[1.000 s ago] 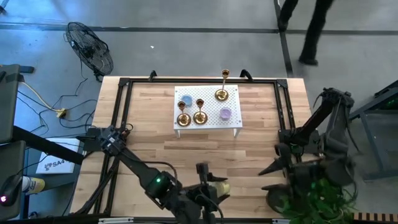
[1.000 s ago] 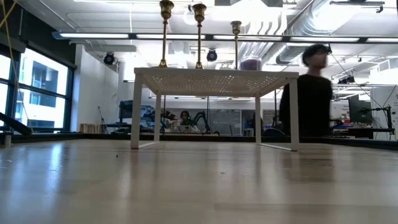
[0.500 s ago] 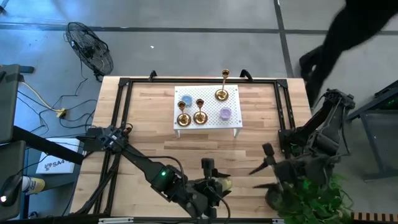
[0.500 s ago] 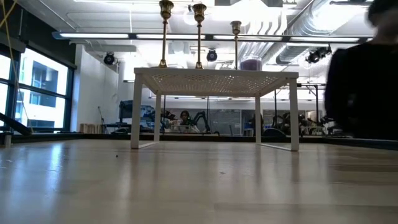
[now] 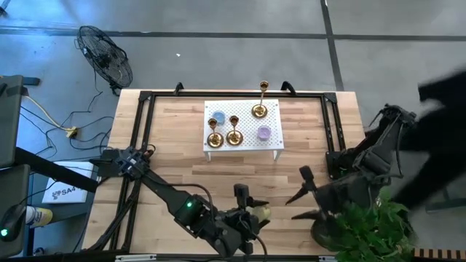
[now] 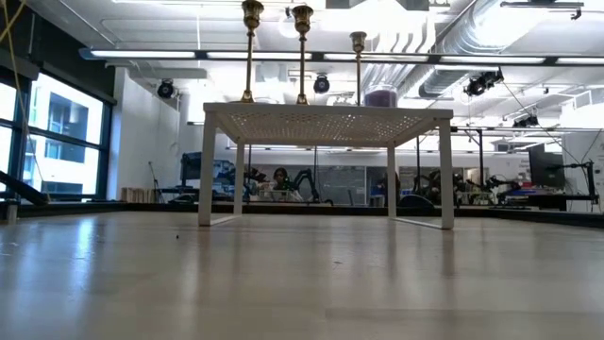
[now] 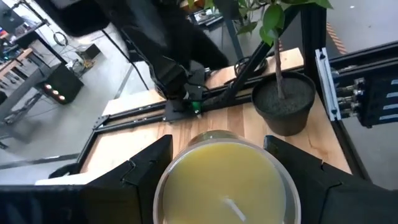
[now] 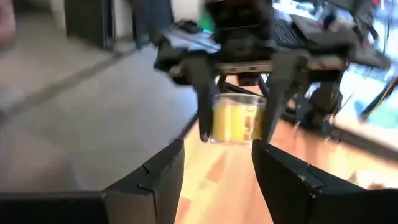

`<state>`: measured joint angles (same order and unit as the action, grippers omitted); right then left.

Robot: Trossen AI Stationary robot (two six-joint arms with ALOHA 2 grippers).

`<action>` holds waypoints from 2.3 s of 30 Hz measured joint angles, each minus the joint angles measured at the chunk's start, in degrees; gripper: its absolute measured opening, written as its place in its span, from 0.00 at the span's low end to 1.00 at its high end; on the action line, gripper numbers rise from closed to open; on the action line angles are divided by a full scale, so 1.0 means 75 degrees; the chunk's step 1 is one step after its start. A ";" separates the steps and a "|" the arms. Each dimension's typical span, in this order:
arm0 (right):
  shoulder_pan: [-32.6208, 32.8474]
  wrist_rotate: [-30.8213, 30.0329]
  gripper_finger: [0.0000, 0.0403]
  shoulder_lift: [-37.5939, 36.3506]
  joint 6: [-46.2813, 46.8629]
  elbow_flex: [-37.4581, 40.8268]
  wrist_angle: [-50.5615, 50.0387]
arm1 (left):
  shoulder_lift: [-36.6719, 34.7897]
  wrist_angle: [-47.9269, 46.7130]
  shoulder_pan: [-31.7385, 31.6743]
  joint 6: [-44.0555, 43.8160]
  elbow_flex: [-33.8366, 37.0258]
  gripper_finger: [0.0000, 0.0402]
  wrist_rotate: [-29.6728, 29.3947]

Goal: Pick & Place candle stick holders
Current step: Put the yellow scented candle on the shelf

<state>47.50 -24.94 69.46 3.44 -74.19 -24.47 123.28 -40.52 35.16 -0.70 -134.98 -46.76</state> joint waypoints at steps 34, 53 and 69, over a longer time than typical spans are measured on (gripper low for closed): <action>0.0388 -0.2940 0.45 0.1164 -0.3256 0.0000 -0.1495 | -0.0224 -0.0785 -0.1388 -0.1984 -0.0003 0.55 0.4362; 0.0811 -0.5203 0.45 0.1325 -0.4065 0.0003 -0.0753 | -0.0216 -0.1031 -0.1388 -0.2120 -0.0003 0.55 0.4309; 0.0447 -0.4650 0.45 0.1229 -0.6670 0.0003 -0.0358 | -0.0757 -0.1884 -0.1663 -0.1423 -0.0012 0.55 0.4341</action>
<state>50.85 -59.81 78.67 -46.59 -74.17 -27.15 117.61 -54.65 22.69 -11.38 -135.07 -14.20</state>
